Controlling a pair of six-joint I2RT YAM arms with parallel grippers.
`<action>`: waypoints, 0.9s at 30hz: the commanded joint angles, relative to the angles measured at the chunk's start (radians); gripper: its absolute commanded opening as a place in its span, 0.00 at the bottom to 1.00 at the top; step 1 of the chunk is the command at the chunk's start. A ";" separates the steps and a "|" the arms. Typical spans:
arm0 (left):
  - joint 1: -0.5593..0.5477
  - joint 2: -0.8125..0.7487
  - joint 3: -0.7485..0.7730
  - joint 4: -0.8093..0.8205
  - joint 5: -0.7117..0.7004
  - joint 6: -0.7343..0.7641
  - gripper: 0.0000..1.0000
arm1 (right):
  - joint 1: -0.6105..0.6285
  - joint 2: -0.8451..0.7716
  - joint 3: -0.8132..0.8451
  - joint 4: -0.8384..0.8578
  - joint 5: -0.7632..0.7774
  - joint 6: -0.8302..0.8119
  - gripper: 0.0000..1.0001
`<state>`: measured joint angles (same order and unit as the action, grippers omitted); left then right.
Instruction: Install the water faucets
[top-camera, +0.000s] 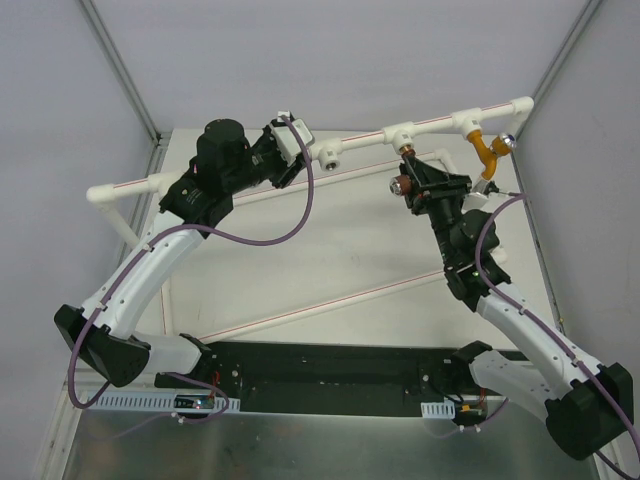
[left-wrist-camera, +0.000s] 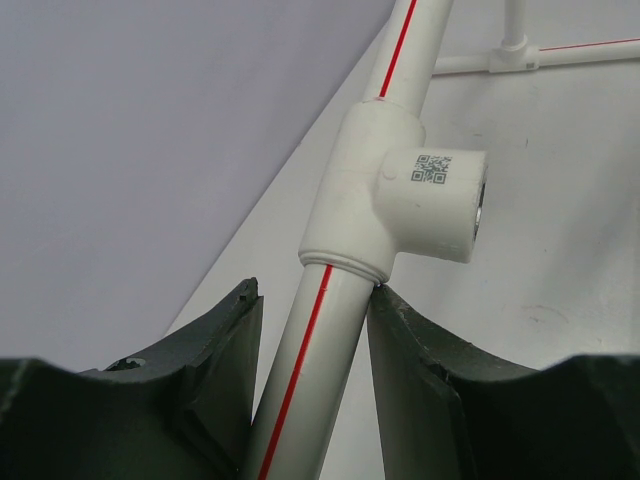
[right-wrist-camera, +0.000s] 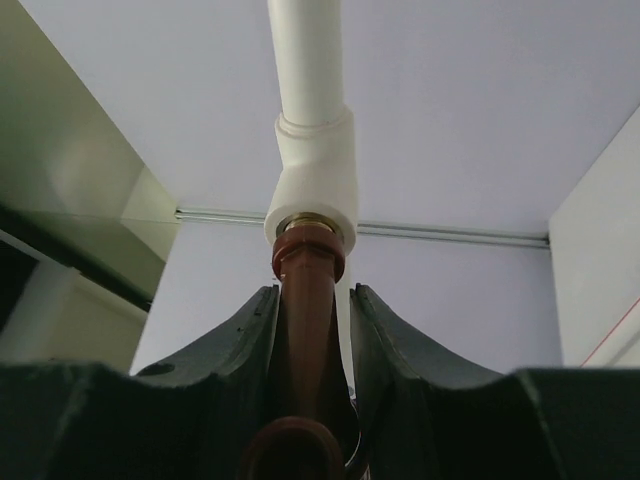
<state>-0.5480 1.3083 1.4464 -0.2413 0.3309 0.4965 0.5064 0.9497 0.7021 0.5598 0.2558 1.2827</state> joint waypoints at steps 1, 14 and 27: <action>-0.038 0.046 -0.101 -0.408 0.134 -0.257 0.00 | -0.006 -0.006 -0.047 0.049 0.060 0.219 0.00; -0.036 0.051 -0.104 -0.409 0.131 -0.257 0.00 | -0.005 -0.106 -0.096 0.072 0.076 0.227 0.00; -0.036 0.051 -0.103 -0.411 0.138 -0.257 0.00 | 0.000 -0.190 0.031 -0.120 -0.095 -0.765 0.00</action>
<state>-0.5491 1.3029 1.4464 -0.2485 0.3382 0.4854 0.5049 0.8356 0.6693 0.4606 0.1883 1.0477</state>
